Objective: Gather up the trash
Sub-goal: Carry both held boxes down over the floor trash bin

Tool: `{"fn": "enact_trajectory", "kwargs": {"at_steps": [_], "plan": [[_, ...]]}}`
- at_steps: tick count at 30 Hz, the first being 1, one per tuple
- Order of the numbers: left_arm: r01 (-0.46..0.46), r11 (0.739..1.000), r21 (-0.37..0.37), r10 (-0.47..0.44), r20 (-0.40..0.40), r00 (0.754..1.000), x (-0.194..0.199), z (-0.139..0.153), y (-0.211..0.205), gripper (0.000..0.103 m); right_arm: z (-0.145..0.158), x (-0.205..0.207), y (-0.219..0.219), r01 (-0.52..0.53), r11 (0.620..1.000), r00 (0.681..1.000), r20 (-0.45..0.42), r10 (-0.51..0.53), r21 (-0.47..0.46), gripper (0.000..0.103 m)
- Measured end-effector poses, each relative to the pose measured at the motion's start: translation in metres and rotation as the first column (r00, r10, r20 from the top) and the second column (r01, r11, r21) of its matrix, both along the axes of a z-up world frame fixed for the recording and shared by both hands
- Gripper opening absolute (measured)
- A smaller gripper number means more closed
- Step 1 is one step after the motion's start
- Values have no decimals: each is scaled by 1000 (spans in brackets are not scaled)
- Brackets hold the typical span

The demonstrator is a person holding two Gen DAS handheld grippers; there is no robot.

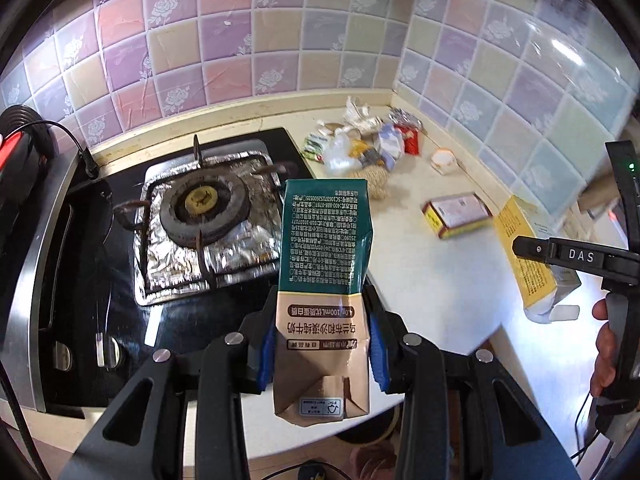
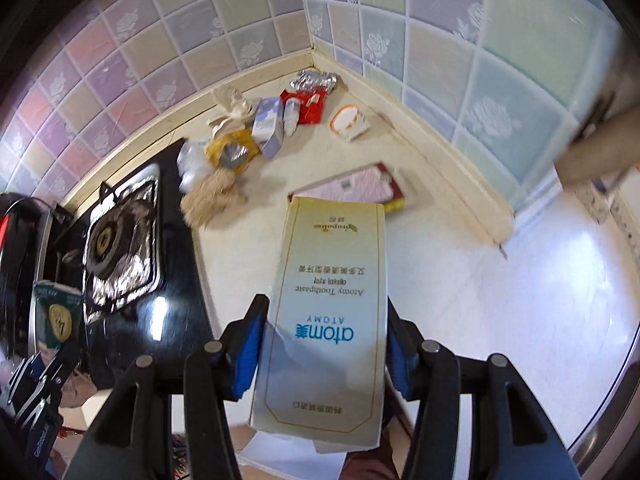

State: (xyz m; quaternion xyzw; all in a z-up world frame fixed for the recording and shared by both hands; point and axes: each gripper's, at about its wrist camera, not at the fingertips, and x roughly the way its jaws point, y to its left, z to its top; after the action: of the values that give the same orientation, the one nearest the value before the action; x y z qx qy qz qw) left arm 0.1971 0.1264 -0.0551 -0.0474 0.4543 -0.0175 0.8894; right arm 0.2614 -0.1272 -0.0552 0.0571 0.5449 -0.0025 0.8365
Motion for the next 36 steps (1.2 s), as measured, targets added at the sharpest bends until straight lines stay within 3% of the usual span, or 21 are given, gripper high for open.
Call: {"fn": "enact_trajectory", "kwargs": {"at_steps": [7,15,22,31,36], "plan": [[129,992,-2,-129,-51,990,-56,-30,-23,36,-21,-85,19,-39,999,999,-13,39,-11,53],[279,959,-56,-284,-104,953,-114,-74,-56,36,-58,-158,16,-63,998,998,-27,62,-20,53],[318,943,-98,-332,-201,922,-137,-129,-80,36,-130,-199,6,-59,998,987,-150,62,26,53],[322,939,-124,-344,-375,861,-153,-252,-116,35,-249,-231,-10,-33,998,953,-300,49,57,53],[283,951,-122,-308,-417,855,-143,-309,-125,35,-303,-229,-19,-30,998,943,-330,49,61,54]]}}
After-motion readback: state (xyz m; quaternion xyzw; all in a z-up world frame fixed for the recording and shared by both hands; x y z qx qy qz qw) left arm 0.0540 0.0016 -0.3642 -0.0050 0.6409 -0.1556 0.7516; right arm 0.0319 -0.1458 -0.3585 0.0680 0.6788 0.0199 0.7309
